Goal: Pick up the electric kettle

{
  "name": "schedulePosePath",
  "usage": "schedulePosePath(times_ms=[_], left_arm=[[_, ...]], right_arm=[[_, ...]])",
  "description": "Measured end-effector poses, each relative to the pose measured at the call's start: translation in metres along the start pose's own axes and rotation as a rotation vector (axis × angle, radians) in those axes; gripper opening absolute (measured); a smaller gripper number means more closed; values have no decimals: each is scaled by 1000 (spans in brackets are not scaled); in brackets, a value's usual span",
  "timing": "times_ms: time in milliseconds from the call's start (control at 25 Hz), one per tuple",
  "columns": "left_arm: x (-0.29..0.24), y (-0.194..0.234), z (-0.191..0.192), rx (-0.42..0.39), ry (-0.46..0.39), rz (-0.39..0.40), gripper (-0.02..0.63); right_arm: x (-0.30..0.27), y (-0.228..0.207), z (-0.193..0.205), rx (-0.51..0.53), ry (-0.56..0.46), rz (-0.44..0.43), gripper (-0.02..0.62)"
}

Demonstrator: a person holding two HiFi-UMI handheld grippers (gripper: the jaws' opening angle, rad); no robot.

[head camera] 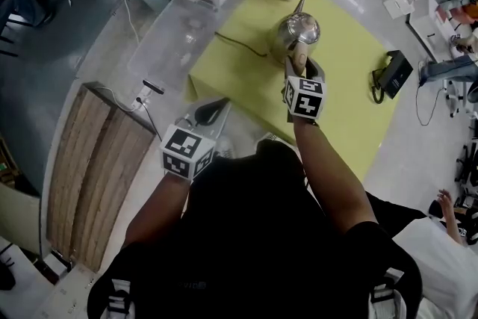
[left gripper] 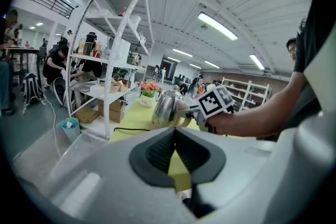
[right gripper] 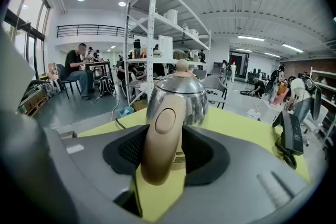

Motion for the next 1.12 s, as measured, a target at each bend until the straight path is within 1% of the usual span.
schedulePosePath(times_ms=[160,320,440,760,1120], left_arm=[[-7,1,-3,-7,1,11,2],[-17,1,-6,-10,6,21,2],[-21,1,-9,-10,6,19,2],[-28,4,-13,-3,-5,-4,2],[-31,-2,-16,-7,-7,-13,2]], right_arm=[[-3,-17,5,-8,6,20,150],[-9,-29,4,9,24,-26,149],[-11,-32,3,19,33,-63,135],[-13,-46,5,37,10,-133,126],[-13,-48,2,35,-37,-141,115]])
Point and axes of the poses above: the fingertips, and each gripper's own axes: x backward along the fingers, y to its left, z out of its underside, the point moved 10 cm from there along x, backward along the fingers, and after that the axes turned 8 degrees about z, right-handed, at the moved point
